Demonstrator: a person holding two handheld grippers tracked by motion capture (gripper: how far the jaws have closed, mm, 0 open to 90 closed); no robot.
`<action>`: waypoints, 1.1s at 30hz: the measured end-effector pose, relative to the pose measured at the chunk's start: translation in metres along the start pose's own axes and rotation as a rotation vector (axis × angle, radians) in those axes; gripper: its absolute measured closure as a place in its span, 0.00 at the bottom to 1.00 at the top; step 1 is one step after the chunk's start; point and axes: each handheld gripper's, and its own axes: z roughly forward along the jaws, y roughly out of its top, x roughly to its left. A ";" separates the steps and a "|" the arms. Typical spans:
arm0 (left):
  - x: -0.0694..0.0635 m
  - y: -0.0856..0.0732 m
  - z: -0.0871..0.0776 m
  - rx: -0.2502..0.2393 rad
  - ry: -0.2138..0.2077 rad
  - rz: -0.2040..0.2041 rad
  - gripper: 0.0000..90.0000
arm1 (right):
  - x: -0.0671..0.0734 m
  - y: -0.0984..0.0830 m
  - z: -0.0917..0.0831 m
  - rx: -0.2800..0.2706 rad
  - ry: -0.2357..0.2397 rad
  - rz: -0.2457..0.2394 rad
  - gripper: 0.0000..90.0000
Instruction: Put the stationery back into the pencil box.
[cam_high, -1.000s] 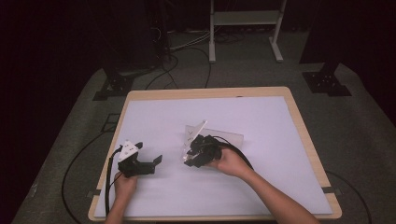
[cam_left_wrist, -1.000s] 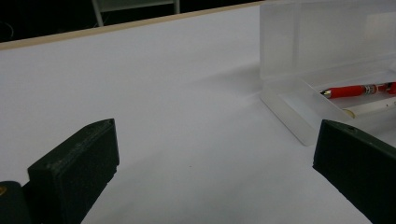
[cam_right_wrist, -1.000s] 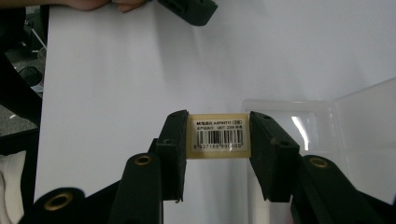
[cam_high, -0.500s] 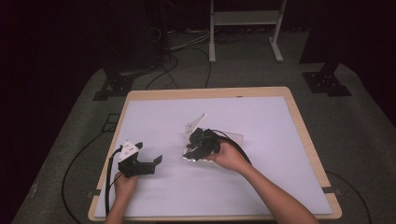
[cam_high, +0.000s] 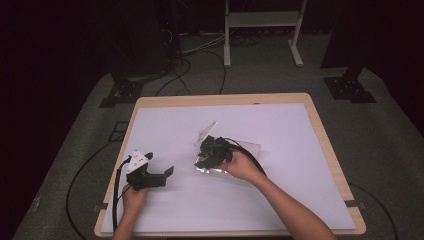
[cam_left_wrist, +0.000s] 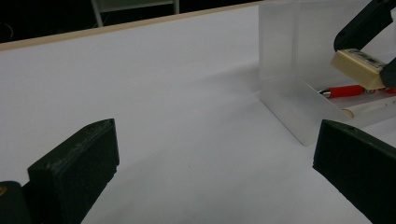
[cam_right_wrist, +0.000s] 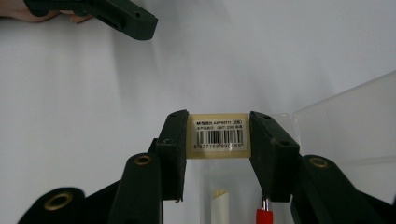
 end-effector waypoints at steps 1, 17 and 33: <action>0.000 0.000 0.000 0.002 0.000 0.001 0.00 | 0.000 0.000 0.001 -0.001 0.000 -0.001 0.64; 0.000 0.000 0.000 0.002 0.000 0.001 0.00 | -0.009 -0.003 0.009 0.009 -0.014 0.020 0.64; 0.000 0.000 0.000 0.005 -0.001 -0.001 0.00 | -0.017 -0.006 0.018 0.022 -0.014 0.036 0.64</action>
